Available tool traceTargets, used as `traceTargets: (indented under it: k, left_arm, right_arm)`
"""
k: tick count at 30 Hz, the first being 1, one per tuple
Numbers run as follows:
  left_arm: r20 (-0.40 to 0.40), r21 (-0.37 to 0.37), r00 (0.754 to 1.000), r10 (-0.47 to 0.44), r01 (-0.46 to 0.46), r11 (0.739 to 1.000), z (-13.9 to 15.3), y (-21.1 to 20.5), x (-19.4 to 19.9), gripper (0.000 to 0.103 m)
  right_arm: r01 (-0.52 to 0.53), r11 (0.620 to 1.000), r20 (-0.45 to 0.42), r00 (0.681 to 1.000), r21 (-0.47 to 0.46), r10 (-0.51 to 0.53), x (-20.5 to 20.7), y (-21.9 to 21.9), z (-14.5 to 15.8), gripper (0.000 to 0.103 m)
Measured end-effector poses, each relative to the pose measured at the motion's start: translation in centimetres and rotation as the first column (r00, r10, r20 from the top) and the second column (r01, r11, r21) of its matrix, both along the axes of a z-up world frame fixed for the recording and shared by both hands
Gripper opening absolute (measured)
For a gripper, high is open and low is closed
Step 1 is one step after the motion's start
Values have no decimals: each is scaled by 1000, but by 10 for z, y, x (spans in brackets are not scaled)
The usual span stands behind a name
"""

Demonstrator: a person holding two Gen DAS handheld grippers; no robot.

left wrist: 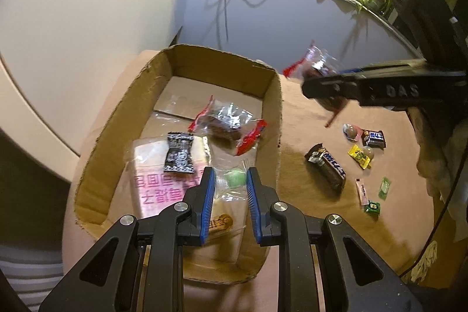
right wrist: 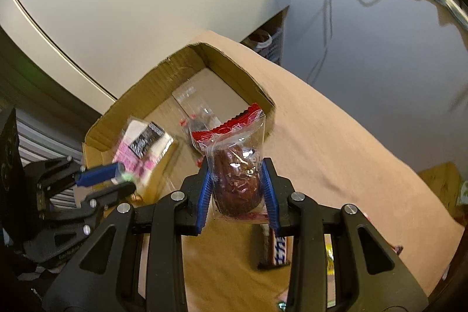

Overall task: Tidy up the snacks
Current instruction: 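Carry the brown bagged snack into the box and open the right gripper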

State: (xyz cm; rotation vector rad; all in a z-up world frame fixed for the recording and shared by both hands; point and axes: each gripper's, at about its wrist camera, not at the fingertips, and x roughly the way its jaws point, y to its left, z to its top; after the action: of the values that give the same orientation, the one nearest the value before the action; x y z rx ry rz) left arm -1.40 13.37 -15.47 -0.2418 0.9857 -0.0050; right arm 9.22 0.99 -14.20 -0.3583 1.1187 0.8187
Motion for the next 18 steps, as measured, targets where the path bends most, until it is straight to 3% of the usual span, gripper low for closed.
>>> traceTargets:
  k: [18]
  left_arm:
    - [-15, -23, 1000, 22, -22, 1000, -4, 9, 3, 21]
  right_arm:
    - [-74, 997, -27, 997, -29, 73, 26, 64, -23, 34]
